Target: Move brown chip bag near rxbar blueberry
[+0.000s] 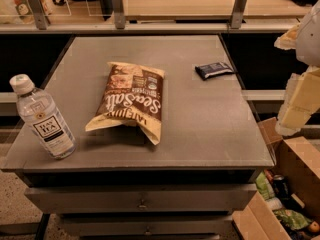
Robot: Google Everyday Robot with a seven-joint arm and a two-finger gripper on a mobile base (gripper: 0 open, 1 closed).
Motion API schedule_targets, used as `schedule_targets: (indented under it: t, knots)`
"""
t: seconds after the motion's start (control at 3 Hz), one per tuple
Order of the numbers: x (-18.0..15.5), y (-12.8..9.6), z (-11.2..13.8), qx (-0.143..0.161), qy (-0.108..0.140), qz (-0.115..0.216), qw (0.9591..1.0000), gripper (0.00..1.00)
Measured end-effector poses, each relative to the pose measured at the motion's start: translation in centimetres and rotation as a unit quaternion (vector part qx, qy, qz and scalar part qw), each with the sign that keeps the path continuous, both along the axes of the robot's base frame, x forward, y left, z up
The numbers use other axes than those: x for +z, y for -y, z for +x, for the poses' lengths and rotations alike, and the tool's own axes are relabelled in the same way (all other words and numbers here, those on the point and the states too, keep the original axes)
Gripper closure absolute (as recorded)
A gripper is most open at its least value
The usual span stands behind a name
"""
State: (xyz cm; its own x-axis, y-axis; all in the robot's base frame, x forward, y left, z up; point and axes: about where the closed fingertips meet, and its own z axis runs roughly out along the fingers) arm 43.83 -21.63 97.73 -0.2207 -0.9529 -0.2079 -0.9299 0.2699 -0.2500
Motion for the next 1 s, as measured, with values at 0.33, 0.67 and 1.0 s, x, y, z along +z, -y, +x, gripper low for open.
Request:
schedule_targets:
  t: [0.33,0.67,1.0]
  knots:
    - [0.0,0.0,0.0,0.000,0.000,0.000,1.0000,0.00]
    - [-0.2,-2.3,0.2,0.034,0.008,-0.007,0.9994,0.00]
    - [-0.6,-6.9,1.1,0.095,0.020,-0.031,0.9948,0.00]
